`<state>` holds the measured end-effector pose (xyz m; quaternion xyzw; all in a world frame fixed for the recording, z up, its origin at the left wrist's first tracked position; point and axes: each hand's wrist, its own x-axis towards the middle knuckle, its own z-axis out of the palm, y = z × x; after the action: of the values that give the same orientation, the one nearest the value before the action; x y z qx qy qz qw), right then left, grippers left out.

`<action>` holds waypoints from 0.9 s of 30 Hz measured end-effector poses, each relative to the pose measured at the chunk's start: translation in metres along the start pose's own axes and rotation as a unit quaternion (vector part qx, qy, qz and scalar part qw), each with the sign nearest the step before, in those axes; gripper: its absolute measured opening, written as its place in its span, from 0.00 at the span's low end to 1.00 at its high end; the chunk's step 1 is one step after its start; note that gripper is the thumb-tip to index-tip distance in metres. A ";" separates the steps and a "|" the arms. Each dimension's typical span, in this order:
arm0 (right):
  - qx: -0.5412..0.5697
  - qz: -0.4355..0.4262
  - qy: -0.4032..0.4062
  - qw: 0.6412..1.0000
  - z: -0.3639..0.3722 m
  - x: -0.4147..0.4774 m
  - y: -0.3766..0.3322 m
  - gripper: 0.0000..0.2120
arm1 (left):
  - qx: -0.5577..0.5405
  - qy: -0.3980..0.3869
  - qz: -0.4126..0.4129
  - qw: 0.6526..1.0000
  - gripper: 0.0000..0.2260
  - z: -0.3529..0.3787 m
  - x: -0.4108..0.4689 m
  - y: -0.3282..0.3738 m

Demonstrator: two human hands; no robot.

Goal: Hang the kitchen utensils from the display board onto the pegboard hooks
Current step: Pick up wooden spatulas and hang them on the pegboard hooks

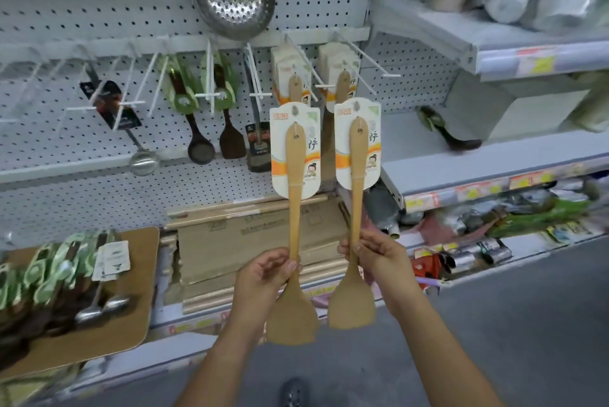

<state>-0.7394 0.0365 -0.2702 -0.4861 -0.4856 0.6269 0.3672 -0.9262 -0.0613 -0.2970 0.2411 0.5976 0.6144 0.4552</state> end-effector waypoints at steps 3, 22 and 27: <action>0.012 0.010 0.004 1.000 -0.012 0.022 -0.005 0.10 | -0.013 0.006 -0.004 1.000 0.08 0.014 0.017 -0.009; 0.036 0.063 0.007 0.997 -0.052 0.112 -0.004 0.11 | -0.002 0.048 0.005 0.999 0.09 0.063 0.070 -0.017; 0.041 0.086 -0.037 0.995 -0.055 0.145 -0.023 0.09 | -0.017 0.104 0.026 0.994 0.09 0.089 0.067 -0.013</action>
<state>-0.7241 0.1911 -0.2879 -0.4870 -0.4287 0.6936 0.3131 -0.8796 0.0397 -0.3104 0.1836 0.6243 0.6582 0.3786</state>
